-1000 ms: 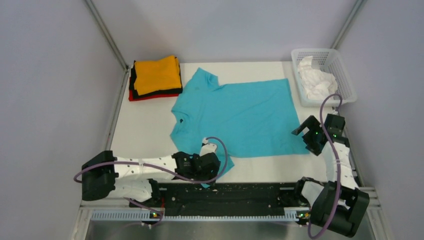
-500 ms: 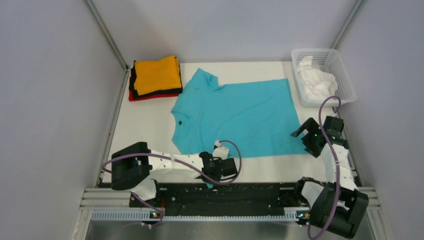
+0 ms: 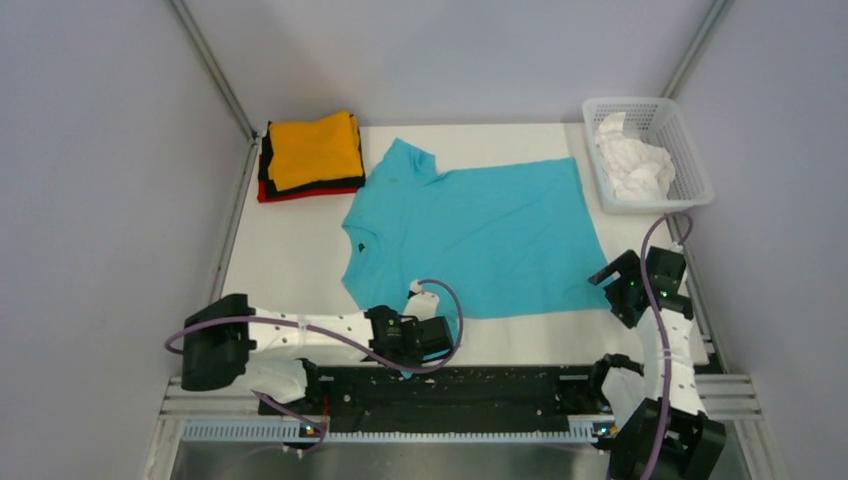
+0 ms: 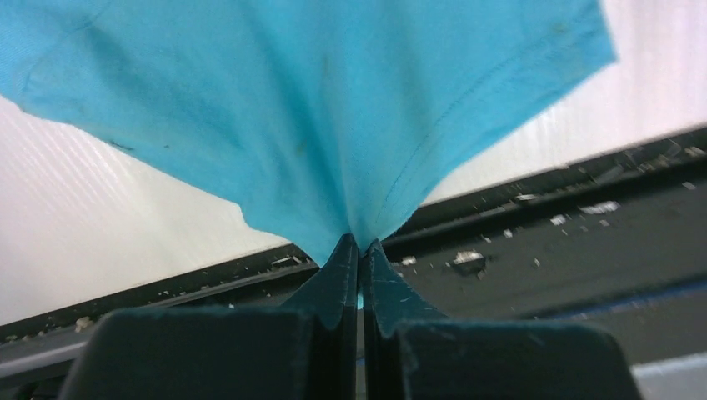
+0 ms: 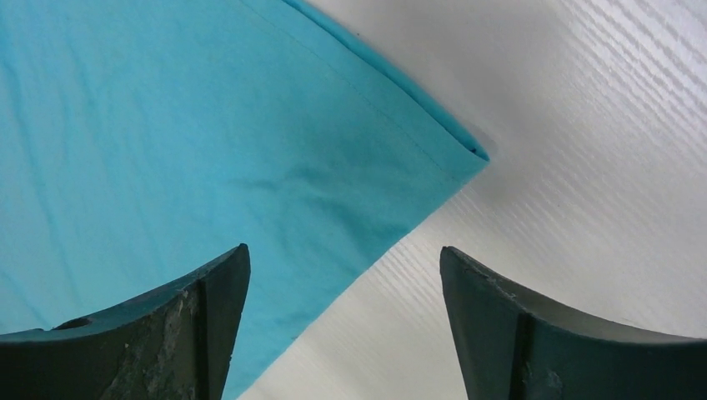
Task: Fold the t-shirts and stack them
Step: Grab the side of the flattened tshirt closest away from the robot with both arms, then fold the flattened tshirt in 1/3 of the way
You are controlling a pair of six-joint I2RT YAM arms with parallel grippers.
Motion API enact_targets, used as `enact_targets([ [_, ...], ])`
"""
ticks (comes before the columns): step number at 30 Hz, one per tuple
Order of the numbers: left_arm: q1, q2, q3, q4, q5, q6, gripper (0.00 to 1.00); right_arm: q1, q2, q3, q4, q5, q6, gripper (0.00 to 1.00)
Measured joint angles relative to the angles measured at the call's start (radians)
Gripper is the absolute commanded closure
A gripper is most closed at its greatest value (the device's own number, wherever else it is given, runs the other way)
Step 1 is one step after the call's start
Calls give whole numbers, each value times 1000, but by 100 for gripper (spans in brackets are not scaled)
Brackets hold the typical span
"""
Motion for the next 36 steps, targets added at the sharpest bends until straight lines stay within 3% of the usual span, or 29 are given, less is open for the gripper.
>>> enact_targets([
  [4,0,-99,-23,30,33,29,100,0,-7,-51,2,-10,46,25],
  [11,0,-111,-32,60,47,47,100,0,34,-116,71,-18,98,39],
  [15,0,-111,-42,61,50,46,100,0,84,-123,158,-18,120,54],
  [21,0,-113,-45,58,48,38,100,0,141,-143,274,-15,140,97],
  [22,0,-113,-45,55,47,37,100,0,143,-146,278,-6,139,100],
  [36,54,-154,-10,25,6,71,100,0,120,-139,232,-21,79,100],
])
